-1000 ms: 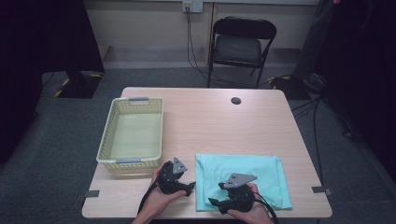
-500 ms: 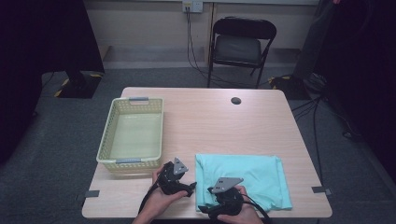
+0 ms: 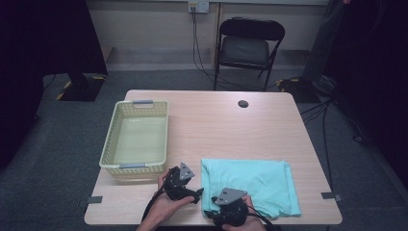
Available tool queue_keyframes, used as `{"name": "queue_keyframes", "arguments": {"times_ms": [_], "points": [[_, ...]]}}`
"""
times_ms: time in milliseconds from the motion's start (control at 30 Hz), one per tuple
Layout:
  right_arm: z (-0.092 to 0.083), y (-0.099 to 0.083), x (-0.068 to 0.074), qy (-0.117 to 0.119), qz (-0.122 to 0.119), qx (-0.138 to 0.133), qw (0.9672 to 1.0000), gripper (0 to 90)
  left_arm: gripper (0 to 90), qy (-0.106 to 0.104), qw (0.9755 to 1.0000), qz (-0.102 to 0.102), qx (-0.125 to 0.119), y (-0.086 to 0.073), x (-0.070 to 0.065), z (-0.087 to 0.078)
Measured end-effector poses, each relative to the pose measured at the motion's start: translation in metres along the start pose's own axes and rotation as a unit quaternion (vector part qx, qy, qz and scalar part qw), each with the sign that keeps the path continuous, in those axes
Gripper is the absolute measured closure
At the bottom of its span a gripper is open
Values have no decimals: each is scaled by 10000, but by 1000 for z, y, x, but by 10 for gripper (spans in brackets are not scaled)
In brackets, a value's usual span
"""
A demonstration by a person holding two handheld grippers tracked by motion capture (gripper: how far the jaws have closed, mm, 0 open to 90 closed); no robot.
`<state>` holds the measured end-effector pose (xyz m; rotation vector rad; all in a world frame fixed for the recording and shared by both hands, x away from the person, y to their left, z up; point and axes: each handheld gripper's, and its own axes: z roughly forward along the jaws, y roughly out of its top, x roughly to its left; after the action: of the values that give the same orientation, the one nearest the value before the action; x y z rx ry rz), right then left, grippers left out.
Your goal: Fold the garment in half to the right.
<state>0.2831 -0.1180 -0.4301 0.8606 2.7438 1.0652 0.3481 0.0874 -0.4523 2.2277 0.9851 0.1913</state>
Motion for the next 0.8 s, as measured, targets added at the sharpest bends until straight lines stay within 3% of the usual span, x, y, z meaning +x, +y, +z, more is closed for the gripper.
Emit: {"name": "queue_keyframes", "arguments": {"times_ms": [300,500,800], "points": [[0,-2,2,-72,-129,-47,9999,518,71,-29,10000,25,68,2,1,1],[-1,-3,-3,-105,-81,-126,9998,661,79,79,9996,-72,256,6,-1,0],[-1,-4,-10,-89,77,-177,9998,773,126,101,9992,-95,366,10,-1,-1]]}}
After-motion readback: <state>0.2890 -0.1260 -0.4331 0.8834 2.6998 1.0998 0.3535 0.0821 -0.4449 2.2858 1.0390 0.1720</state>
